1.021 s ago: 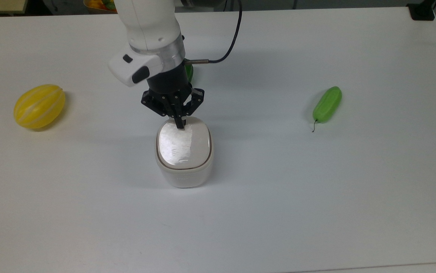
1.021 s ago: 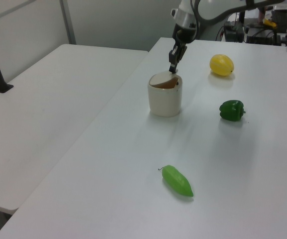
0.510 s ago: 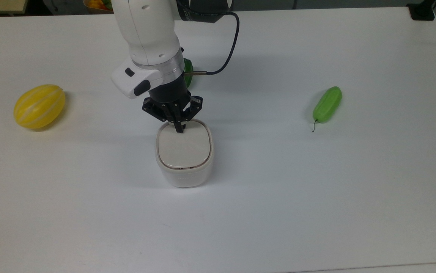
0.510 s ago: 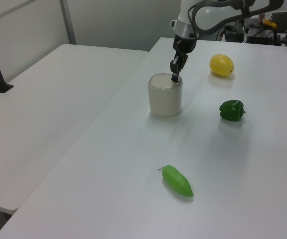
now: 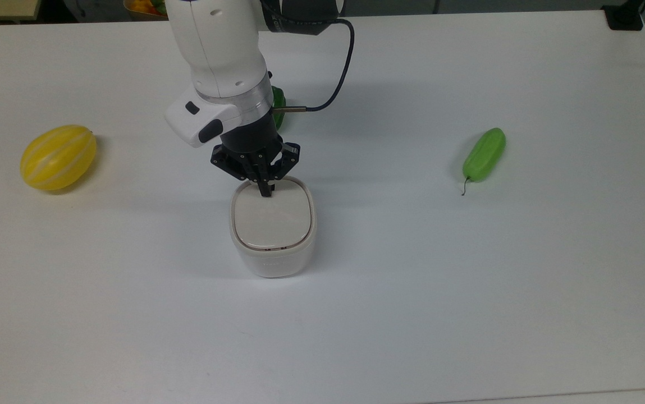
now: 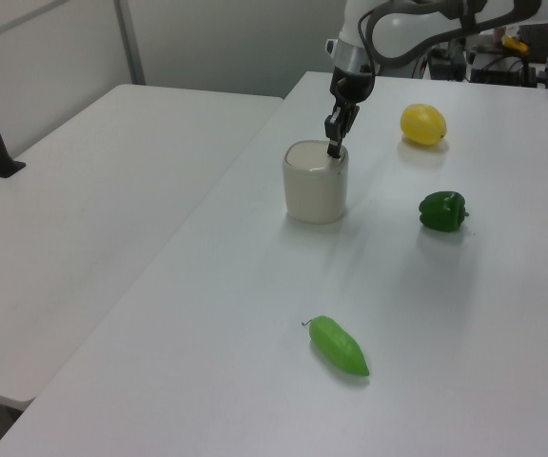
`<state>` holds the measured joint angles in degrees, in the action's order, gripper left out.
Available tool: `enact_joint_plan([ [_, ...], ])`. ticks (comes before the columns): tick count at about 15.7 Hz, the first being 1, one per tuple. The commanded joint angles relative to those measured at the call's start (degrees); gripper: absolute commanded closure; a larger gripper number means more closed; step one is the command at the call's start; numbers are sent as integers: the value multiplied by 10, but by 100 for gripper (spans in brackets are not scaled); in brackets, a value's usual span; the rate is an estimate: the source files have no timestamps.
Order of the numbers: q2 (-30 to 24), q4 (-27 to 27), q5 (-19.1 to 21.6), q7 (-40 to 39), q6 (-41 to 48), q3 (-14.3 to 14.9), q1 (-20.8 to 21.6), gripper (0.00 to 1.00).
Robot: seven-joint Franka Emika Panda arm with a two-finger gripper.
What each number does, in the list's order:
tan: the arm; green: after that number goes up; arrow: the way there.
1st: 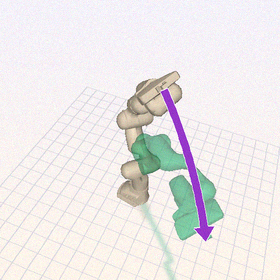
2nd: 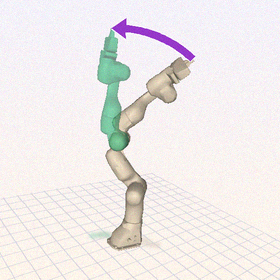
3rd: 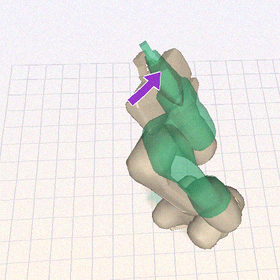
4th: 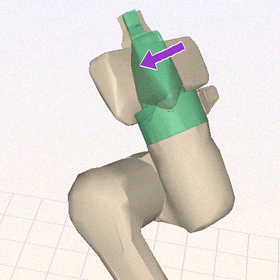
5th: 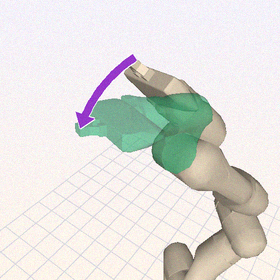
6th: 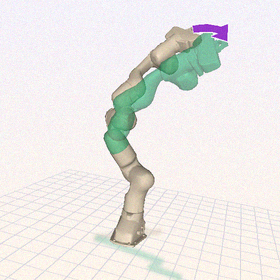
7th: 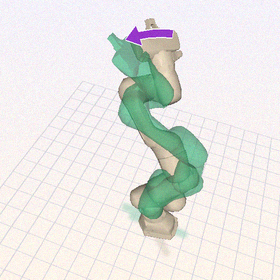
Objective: Close garbage bin
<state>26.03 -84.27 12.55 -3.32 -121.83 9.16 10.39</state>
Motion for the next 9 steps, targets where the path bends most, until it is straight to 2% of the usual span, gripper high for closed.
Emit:
enact_joint_plan([
  [1, -28, -5, -4, -2, 23, 2, -3, 100],
  [6, -88, -4, -2, -2, 140, 3, -19, 99],
  [8, -112, -4, -9, -6, 215, 4, -25, 94],
  [9, -128, -4, -10, -6, 251, 4, -33, 88],
])
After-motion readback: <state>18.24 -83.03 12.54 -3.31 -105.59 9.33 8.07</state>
